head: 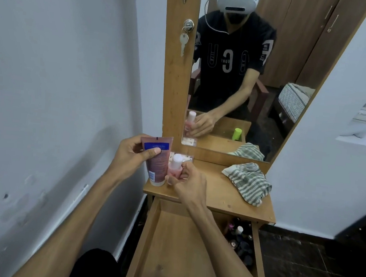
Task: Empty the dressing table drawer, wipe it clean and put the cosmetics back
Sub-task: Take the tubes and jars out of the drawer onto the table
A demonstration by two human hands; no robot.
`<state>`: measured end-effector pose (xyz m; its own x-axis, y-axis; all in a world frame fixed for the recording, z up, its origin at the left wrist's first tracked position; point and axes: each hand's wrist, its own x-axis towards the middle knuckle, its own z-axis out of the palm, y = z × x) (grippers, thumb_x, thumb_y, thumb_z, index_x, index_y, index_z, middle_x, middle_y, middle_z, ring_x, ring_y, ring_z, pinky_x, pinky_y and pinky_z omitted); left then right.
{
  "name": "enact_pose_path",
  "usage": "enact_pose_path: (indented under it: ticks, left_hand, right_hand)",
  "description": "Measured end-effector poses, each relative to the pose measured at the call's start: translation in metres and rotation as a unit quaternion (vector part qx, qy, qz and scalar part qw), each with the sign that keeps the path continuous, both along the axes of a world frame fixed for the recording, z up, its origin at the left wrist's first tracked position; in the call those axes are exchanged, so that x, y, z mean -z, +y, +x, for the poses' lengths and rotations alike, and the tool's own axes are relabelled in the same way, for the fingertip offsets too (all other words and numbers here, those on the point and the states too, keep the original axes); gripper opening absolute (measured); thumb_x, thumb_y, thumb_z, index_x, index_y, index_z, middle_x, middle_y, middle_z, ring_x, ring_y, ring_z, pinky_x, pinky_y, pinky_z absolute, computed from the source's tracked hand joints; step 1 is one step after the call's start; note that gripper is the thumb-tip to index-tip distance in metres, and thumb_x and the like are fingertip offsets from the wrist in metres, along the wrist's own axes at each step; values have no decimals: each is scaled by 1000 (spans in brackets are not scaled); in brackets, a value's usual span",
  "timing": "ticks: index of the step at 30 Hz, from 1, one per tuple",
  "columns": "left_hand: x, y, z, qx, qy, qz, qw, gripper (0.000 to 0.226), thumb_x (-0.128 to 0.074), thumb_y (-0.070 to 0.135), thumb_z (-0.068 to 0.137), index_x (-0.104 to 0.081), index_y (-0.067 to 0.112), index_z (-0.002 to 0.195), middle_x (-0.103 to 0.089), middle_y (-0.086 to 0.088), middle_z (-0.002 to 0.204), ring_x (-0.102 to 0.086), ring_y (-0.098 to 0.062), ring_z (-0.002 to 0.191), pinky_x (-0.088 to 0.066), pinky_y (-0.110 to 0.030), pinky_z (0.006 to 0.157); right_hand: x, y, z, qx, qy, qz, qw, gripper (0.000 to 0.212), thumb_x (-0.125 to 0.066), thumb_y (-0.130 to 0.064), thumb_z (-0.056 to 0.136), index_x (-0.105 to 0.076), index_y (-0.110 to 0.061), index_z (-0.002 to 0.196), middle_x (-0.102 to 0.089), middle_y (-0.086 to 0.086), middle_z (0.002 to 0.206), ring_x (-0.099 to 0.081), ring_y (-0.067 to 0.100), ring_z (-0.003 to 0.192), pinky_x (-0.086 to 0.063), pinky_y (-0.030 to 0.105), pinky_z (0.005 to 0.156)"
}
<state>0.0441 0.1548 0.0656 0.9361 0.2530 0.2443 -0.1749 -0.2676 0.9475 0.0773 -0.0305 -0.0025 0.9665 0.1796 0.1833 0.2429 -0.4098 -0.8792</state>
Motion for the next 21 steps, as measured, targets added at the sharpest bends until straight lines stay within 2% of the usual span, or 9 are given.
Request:
enact_pose_path:
  ticks: [2,4,8,11,15,19,21]
  left_hand:
    - [2,1,-1,18,20,-9,1000,31,-76,4,86,-70,19,113,-74,-1,111,-69,-20,104,-60,-25,81]
    - [9,1,-3,18,58,-3,998,40,-78,1,83,-67,28,111,-73,5,110,-69,-19,105,-59,-34,88]
    - [32,-4,-5,8,119,14,993,52,-82,1,80,-63,27,121,-69,12,111,-65,-15,108,-54,-42,99]
    - [46,-9,-6,-3,134,19,991,56,-84,6,79,-58,34,120,-67,18,108,-64,-17,110,-53,-41,100]
    - [57,-10,-9,-6,147,18,989,64,-91,18,74,-56,43,122,-68,11,123,-63,-21,120,-55,-48,101]
    - [66,-15,-13,-22,161,31,986,75,-89,25,76,-52,30,141,-63,1,138,-60,-25,126,-51,-54,105]
    - [70,-18,-15,-35,150,31,988,72,-88,26,78,-53,30,141,-64,-1,138,-60,-26,127,-53,-55,103]
  right_hand:
    - [1,1,3,1,-4,-6,1000,51,-91,-26,79,-68,-20,124,-76,-7,110,-71,5,98,-63,25,85]
    - [2,1,4,0,-5,-17,1000,52,-91,-26,79,-67,-20,125,-76,-7,113,-71,6,99,-62,23,84]
    - [7,0,3,-3,-14,-56,998,46,-88,-23,82,-68,-18,123,-76,-5,112,-67,1,94,-54,7,74]
    - [6,-1,-1,-5,-13,-52,999,52,-87,-20,83,-66,-20,131,-76,-3,118,-66,0,91,-57,12,78]
    - [4,-9,-4,6,-26,-43,999,60,-91,-21,79,-65,-23,133,-76,-4,118,-69,0,89,-55,7,71]
    - [8,-20,-9,27,-40,-52,997,58,-90,-25,78,-67,-25,130,-76,-8,114,-69,0,88,-63,22,76]
    - [10,-26,-12,27,-38,-53,997,54,-88,-25,80,-67,-27,130,-75,-10,115,-68,0,89,-62,19,75]
